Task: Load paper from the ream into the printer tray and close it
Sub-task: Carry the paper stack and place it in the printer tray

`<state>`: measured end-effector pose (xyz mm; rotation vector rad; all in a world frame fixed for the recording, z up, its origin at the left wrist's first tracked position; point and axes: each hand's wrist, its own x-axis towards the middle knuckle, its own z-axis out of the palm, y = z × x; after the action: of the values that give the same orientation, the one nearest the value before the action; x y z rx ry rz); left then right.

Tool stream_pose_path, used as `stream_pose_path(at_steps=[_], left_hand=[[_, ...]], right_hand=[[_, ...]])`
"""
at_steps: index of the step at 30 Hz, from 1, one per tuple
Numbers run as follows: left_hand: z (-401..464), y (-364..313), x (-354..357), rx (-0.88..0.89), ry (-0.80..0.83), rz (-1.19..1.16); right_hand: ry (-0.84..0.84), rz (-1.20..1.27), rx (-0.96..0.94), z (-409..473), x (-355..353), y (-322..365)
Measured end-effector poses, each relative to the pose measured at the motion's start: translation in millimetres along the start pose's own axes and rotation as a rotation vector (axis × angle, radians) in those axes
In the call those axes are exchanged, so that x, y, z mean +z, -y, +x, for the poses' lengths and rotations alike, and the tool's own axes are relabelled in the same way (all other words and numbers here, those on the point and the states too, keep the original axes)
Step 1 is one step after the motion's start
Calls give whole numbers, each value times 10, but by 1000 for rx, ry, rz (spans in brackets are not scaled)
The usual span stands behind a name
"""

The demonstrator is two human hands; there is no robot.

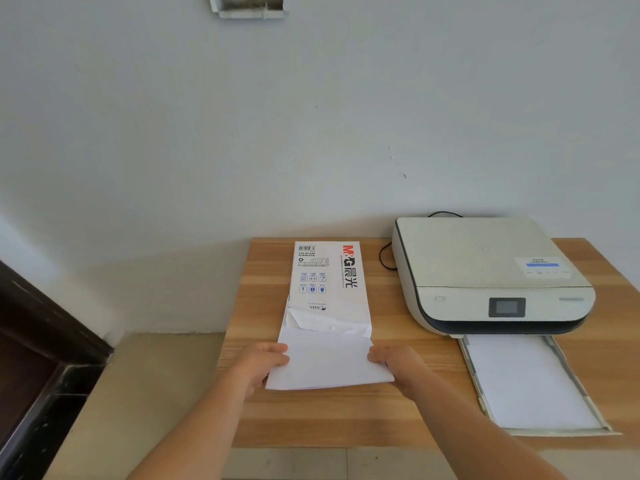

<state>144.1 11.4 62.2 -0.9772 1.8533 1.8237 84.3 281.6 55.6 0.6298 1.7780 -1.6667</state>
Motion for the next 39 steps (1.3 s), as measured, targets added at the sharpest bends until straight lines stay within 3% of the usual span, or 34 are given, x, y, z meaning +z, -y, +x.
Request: stream_pose_path(at_steps=[9,21,31,39], left_hand=[[-301,227,-141,105,116,49],[-789,617,-380,219,151,184],[-1053,394,-642,341,136,182],[-1215,-75,-675,483,91,212]], right_hand=[[115,-134,-66,-334,-75,-274],[286,-101,-38,-729,-9,-452],[362,-6,-146,-1088,105,-240],[270,-25,-337,-1322,228,174]])
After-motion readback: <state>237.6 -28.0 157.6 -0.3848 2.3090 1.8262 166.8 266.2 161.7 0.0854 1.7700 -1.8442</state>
